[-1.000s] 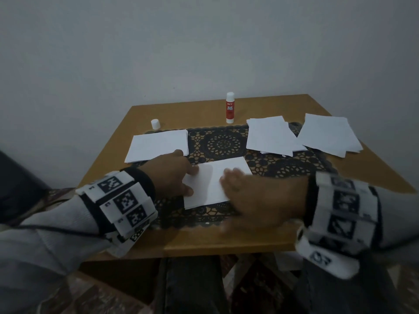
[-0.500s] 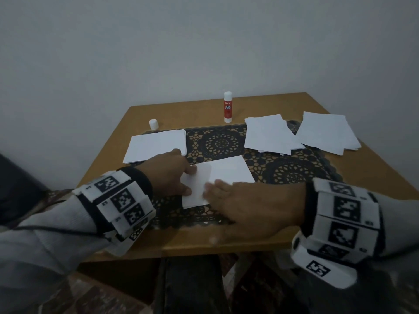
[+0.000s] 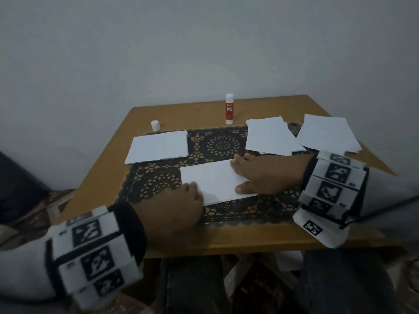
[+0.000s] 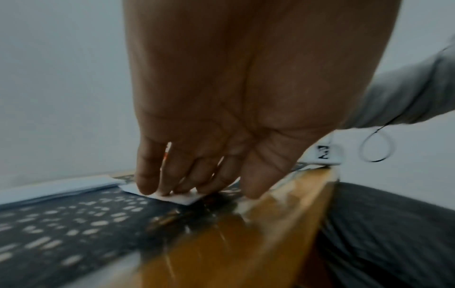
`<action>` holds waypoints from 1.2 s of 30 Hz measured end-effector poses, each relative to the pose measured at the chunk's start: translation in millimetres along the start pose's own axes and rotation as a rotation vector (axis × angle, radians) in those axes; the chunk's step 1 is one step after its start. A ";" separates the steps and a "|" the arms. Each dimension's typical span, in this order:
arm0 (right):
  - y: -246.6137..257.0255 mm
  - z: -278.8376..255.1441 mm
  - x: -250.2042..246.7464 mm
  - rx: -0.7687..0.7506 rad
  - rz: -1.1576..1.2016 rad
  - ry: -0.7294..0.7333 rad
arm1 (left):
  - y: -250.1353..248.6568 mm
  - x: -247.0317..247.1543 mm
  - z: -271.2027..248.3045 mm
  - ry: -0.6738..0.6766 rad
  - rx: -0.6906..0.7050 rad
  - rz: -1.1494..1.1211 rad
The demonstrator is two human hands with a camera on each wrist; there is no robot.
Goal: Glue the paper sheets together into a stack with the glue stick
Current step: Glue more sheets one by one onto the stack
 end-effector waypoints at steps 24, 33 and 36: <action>3.7 3.2 -2.0 0.043 -0.003 0.000 | 26.9 -22.0 36.4 -0.007 -0.031 -0.211; 10.9 3.4 -5.9 0.095 -0.005 -0.006 | 30.2 -12.7 36.4 0.014 -0.145 -0.157; 10.6 2.6 -5.7 0.093 0.001 -0.017 | 30.9 -16.2 36.8 -0.021 -0.149 -0.165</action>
Point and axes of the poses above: each hand's wrist, its own z-axis towards the middle knuckle, its own x-axis out of the palm, y = z × x, the point moved 7 cm from there along z, towards the middle knuckle, and after that the axes turned 12 degrees about z, right-handed, at the moved point
